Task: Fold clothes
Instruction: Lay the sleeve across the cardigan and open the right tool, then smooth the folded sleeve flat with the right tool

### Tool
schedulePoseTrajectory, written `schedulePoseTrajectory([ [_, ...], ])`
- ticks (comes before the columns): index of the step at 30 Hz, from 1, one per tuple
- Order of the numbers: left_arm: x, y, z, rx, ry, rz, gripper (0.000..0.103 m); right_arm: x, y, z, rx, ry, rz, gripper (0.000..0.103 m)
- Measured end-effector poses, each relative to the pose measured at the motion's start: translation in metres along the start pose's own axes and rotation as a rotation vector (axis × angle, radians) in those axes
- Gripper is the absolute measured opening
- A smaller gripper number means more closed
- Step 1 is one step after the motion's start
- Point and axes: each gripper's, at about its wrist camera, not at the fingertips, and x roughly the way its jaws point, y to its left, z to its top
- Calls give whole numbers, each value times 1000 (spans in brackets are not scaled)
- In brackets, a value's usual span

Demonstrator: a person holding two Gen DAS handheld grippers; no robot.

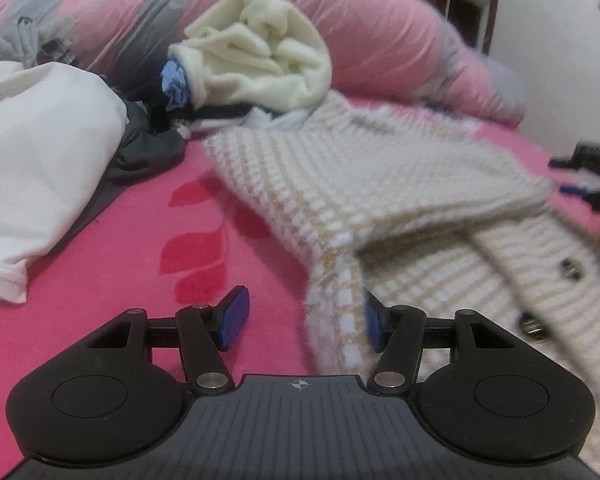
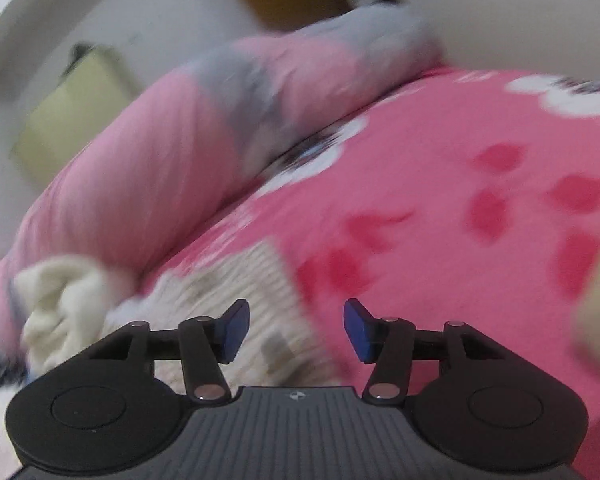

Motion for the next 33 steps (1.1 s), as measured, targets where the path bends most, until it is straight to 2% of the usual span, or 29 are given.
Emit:
schedulePoseTrajectory([
  [2,-17,5,7,-37,-66,-41,57,-15,8,4,-26,-24,30,40],
  [4,-27,6,21,-83,-143,-47,57,-25,36,-1,-171,-56,88,37],
  [6,-7,-2,24,-41,-123,-16,58,-26,75,-17,-383,-82,163,37],
  [8,14,-10,26,1,-104,15,57,-20,111,-38,-579,-53,221,36],
  [10,35,-19,29,43,-84,46,57,1,130,-61,-706,17,206,33],
  [12,56,-27,32,85,-64,77,56,39,127,-85,-771,105,88,32],
  [13,66,-31,33,107,-54,92,56,59,116,-97,-782,144,29,30],
  [14,66,-32,28,117,-76,95,57,65,109,-101,-772,152,17,30],
  [15,66,-33,23,128,-98,99,57,60,109,-98,-745,154,18,30],
  [17,65,-33,27,126,-90,99,57,52,117,-87,-698,172,-6,29],
  [21,65,-24,24,80,-98,65,58,50,137,-88,-773,115,9,29],
  [25,63,-20,23,57,-101,39,58,99,132,-87,-778,147,-80,25],
  [33,64,-8,23,-7,-103,-4,59,89,159,-69,-677,126,-43,25],
])
